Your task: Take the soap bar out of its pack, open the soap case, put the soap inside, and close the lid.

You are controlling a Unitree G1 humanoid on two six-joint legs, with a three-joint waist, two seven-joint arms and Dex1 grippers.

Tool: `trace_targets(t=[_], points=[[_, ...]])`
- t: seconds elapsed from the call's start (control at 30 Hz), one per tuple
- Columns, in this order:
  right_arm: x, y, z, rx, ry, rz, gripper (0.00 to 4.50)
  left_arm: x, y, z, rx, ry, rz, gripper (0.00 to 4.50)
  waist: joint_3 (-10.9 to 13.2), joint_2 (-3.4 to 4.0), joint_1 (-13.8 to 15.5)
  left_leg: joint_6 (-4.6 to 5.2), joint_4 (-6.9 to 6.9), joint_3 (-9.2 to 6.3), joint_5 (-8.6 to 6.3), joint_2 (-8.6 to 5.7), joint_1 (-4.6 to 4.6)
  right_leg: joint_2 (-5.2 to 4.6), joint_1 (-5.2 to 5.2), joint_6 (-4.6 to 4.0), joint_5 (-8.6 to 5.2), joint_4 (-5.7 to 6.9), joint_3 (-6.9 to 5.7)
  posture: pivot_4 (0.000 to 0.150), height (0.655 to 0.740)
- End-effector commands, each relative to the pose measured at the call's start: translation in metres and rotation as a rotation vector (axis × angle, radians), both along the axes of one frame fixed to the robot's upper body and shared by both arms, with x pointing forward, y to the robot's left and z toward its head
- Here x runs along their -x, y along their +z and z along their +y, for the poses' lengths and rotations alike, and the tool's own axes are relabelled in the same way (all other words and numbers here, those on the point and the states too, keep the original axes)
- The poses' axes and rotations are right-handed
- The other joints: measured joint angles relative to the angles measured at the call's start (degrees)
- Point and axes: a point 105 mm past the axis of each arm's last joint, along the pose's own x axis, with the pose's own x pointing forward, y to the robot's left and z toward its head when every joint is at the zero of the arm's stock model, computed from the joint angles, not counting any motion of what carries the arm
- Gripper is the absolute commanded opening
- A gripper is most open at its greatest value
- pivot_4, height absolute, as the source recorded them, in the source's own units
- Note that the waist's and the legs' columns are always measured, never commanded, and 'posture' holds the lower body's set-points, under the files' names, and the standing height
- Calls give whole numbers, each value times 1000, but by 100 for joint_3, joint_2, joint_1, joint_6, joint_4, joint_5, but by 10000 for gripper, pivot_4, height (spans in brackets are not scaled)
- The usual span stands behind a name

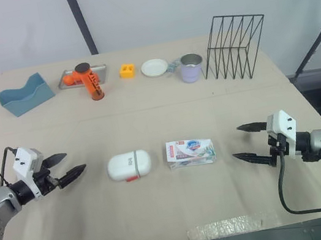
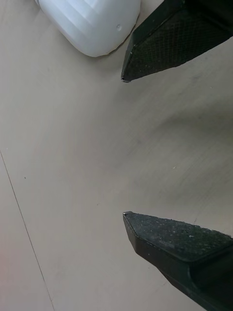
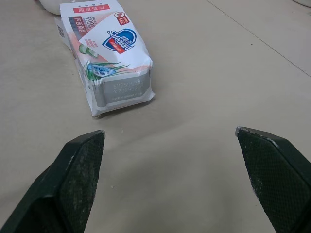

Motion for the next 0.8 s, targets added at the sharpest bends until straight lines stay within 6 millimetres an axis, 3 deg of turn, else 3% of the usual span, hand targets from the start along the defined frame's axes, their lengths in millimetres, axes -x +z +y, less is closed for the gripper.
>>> trace_targets(t=[0.03, 0.6, 0.8], points=[[0, 11, 3, -2, 17, -38, 44324, 0, 11, 4, -14, 4, -35, 45000, 0, 0, 0, 0, 0, 0, 0, 0, 0, 0, 0, 0, 0, 0, 0, 1500, 7400], [-1, 17, 8, -8, 35, -30, 44324, 1, 18, -1, 5, -39, -80, 45000, 0, 0, 0, 0, 0, 0, 0, 0, 0, 0, 0, 0, 0, 0, 0, 1500, 7400], [-7, 32, 25, 54, 115, 12, 44324, 9, 48, -41, 21, -252, -168, 45000, 0, 0, 0, -1, 3, 0, 0, 0, -1, 0, 0, -1, 0, 2, 0, 1500, 7400]])
